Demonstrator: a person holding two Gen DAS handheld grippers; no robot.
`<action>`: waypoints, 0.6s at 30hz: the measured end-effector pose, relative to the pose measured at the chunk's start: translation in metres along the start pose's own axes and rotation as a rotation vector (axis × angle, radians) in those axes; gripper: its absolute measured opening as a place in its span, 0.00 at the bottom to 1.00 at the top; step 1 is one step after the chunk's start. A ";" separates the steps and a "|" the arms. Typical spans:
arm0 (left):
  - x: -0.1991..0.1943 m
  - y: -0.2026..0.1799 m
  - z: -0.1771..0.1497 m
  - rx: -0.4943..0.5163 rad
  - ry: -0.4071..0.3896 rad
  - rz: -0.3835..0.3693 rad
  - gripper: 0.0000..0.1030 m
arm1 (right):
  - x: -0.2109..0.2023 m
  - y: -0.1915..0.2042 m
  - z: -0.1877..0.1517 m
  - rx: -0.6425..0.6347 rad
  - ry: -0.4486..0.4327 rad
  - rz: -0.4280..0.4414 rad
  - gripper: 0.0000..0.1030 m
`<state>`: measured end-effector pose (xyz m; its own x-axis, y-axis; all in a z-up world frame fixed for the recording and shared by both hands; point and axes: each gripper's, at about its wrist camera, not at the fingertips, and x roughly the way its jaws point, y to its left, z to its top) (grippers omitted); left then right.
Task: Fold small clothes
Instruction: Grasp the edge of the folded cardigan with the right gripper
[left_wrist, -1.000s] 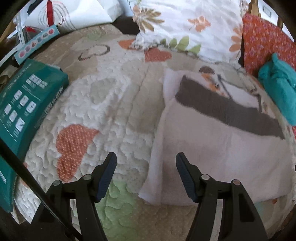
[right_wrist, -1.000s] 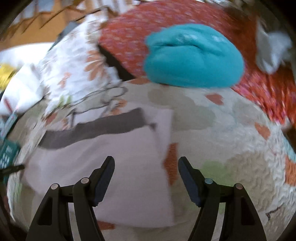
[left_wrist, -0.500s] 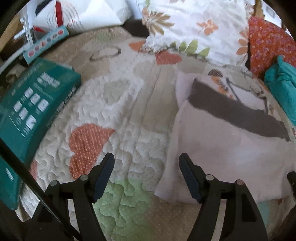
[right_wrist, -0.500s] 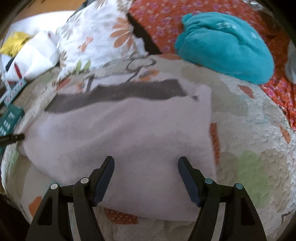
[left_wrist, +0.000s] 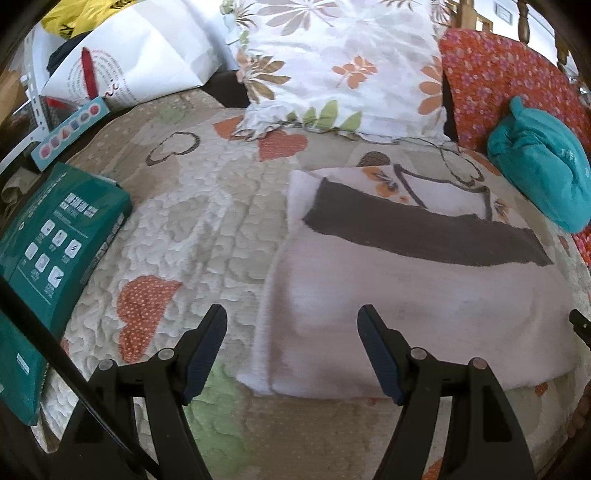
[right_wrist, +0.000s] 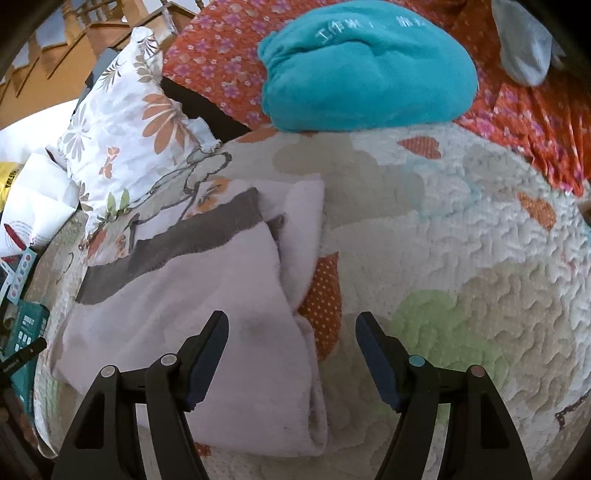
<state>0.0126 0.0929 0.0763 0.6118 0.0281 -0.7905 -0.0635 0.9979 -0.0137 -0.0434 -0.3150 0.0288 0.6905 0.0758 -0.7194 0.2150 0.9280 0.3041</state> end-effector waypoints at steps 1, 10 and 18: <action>0.000 -0.003 0.000 0.003 0.002 -0.005 0.70 | 0.001 -0.001 -0.001 0.005 0.003 0.002 0.74; 0.014 -0.003 -0.002 -0.015 0.037 -0.028 0.70 | 0.015 -0.021 -0.005 0.119 0.027 0.109 0.79; 0.020 0.009 -0.002 -0.059 0.054 -0.035 0.70 | 0.024 -0.012 -0.003 0.168 0.010 0.149 0.75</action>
<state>0.0222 0.1023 0.0594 0.5710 -0.0119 -0.8209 -0.0897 0.9930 -0.0768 -0.0314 -0.3233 0.0060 0.7163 0.2124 -0.6646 0.2234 0.8325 0.5069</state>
